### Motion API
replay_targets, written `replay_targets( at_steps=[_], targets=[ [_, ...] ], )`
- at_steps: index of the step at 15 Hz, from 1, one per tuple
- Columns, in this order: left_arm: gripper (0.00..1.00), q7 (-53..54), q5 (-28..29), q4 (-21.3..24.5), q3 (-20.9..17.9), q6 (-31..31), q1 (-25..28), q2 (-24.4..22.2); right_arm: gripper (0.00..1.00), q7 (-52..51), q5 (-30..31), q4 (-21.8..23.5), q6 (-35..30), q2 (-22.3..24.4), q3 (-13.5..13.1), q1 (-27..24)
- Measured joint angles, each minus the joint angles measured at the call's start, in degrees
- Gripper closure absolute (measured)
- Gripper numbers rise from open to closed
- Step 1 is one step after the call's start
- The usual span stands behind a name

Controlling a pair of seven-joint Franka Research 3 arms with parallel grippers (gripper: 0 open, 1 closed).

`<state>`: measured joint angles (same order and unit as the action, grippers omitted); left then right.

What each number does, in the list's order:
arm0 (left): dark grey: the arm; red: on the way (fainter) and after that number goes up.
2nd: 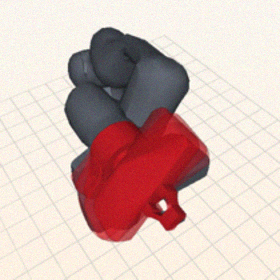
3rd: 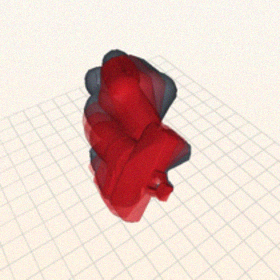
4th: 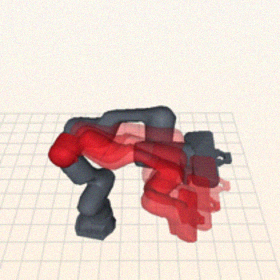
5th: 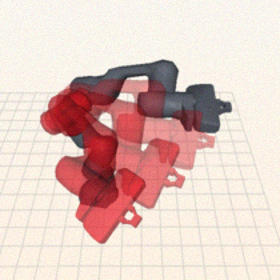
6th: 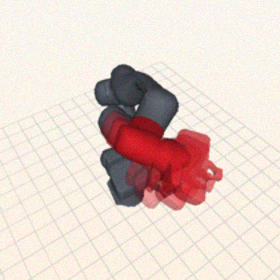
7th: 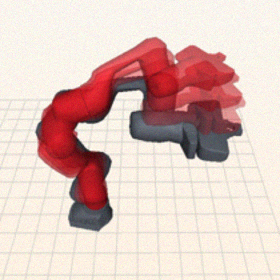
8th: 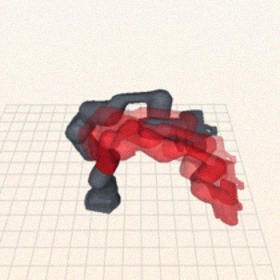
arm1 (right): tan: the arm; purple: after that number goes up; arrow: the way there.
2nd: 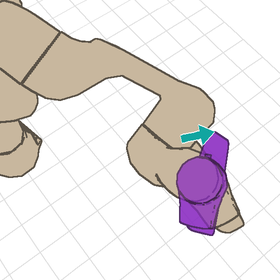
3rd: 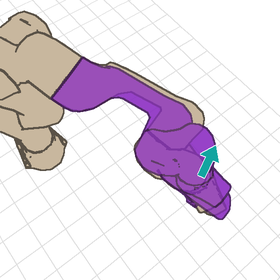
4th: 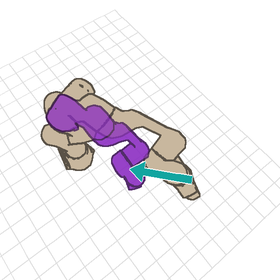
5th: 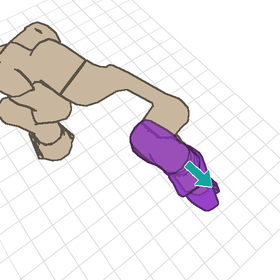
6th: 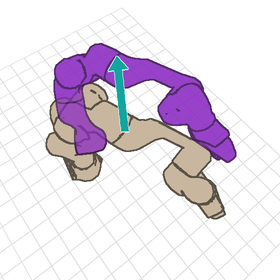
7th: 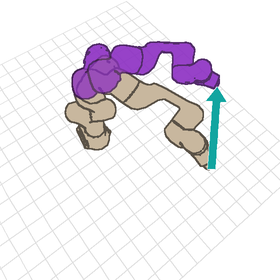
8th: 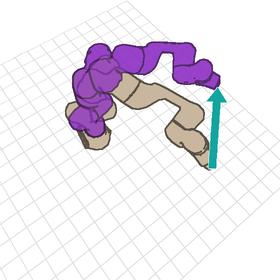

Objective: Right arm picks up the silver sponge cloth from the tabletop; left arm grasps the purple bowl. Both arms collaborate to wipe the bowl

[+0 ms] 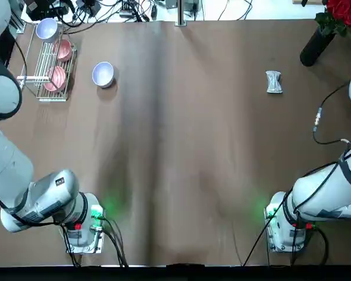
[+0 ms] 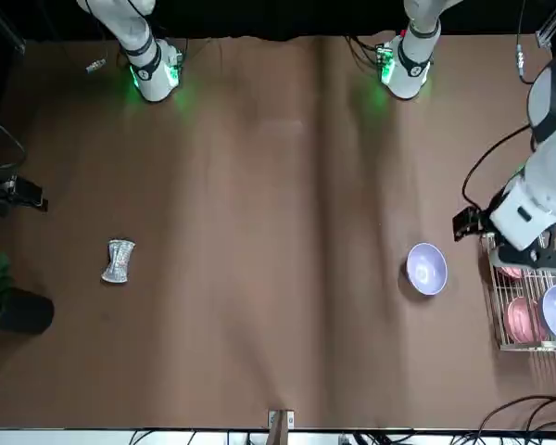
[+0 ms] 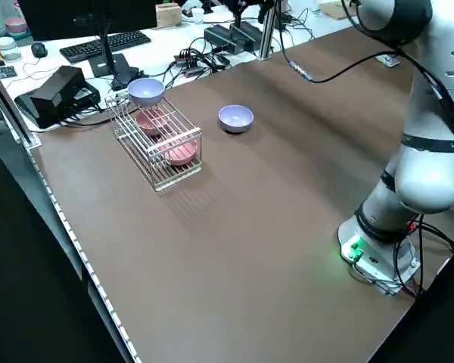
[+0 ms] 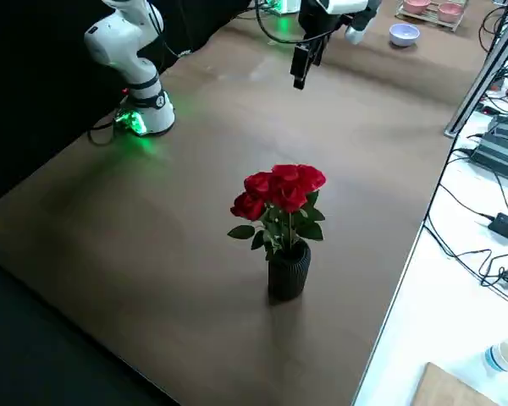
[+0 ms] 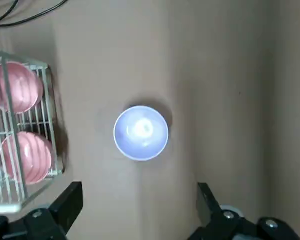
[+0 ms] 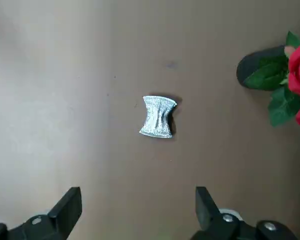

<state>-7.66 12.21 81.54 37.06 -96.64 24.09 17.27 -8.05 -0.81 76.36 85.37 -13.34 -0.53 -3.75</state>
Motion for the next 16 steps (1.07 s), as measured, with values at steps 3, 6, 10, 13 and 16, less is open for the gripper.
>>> replay_targets(
  at_steps=[3, 6, 10, 13, 16],
  targets=[
    [0.00, 0.1, -0.7, -0.1, -3.7, 2.5, -3.1, -3.0, 0.00, 0.0, 0.4, 2.5, -0.6, 3.2, -0.1, 0.0],
    [0.00, 0.2, -7.3, 0.0, -15.7, 2.9, -12.6, -5.5, 0.00, 0.0, 0.6, 2.7, -1.4, 4.9, -0.1, 0.0],
    [0.00, 0.8, -12.6, 3.2, -33.2, 2.0, -26.3, -9.7, 0.00, -0.7, 0.6, 3.2, -1.3, 4.9, 0.0, 0.0],
    [0.00, 1.1, -12.6, 7.1, -36.6, 1.0, -29.4, -12.5, 0.00, -1.2, 0.6, 3.6, 0.1, 4.9, -0.1, 0.0],
    [0.00, 1.1, -12.6, 7.6, -36.7, 0.5, -29.4, -12.5, 0.00, -1.4, 0.6, 3.8, 1.0, 4.9, -0.1, 0.0]
  ],
)
